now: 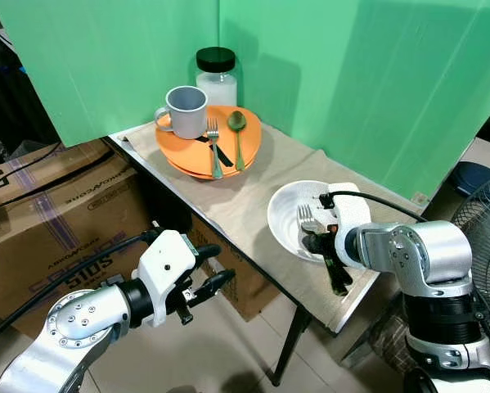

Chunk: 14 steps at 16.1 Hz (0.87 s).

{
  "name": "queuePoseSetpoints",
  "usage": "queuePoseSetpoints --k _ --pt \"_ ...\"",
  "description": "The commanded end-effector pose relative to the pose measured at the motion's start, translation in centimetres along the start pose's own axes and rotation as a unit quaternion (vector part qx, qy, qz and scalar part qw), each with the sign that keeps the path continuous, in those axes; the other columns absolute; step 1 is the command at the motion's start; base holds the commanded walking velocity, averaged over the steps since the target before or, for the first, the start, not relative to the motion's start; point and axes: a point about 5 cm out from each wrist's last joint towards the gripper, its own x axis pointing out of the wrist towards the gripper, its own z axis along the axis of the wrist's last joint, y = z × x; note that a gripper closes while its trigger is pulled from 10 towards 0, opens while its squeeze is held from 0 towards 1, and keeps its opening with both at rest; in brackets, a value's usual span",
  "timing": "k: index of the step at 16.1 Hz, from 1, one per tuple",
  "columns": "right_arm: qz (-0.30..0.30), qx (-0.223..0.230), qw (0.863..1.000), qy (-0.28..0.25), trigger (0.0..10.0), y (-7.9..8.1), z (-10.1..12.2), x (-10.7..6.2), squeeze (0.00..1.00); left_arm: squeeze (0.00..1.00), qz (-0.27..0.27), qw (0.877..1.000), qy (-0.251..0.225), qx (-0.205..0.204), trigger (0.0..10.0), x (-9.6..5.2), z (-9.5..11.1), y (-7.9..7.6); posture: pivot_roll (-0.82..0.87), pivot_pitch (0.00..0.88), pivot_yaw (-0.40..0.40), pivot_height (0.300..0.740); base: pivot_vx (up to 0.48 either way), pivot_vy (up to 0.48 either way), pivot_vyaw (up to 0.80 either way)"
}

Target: Setting the table

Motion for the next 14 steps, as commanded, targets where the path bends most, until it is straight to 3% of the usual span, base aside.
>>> queuePoseSetpoints --k 1,14 --pt "-0.006 -0.002 1.000 0.000 0.0 -0.3 0.3 0.0 0.00 0.00 0.004 1.000 0.004 0.005 10.0 0.1 -0.1 0.1 0.00 0.000 -0.034 0.740 0.000 0.000 0.00" --pt "0.010 -0.001 1.000 -0.020 0.0 -0.3 1.6 -0.1 0.00 0.00 0.036 0.999 0.008 0.015 10.0 0.1 -0.4 1.0 0.00 0.000 -0.043 0.740 0.000 0.000 0.00"
